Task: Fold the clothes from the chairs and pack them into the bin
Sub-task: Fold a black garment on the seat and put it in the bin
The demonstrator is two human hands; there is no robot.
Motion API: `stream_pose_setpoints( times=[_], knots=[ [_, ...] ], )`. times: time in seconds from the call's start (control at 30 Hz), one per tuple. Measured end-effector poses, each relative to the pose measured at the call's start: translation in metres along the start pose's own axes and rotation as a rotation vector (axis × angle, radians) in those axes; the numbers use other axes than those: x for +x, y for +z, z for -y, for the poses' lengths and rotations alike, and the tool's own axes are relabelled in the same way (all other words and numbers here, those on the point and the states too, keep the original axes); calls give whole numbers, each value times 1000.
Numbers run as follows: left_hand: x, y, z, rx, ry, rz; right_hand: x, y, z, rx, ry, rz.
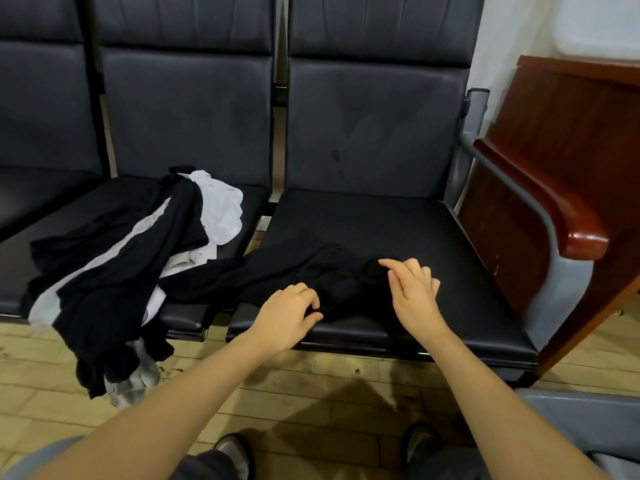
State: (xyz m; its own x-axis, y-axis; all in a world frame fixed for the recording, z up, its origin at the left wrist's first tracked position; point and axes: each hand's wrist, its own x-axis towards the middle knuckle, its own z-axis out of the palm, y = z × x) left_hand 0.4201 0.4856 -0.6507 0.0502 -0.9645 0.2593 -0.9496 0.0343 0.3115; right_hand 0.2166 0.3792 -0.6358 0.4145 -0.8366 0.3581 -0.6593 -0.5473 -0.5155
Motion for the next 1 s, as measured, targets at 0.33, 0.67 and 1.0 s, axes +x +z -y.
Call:
stream_pose_setpoints(
  times=[0.33,0.67,1.0],
  knots=[
    [18,-83,-8,-301,-177,-245,-7,-70,12,56,-79,-236],
    [50,-205,-53,-276,-68,-485,24,-182,79,167,-102,-435],
    [56,-307,-90,-133,90,-642,36,-290,142,223,-103,-623]
  ],
)
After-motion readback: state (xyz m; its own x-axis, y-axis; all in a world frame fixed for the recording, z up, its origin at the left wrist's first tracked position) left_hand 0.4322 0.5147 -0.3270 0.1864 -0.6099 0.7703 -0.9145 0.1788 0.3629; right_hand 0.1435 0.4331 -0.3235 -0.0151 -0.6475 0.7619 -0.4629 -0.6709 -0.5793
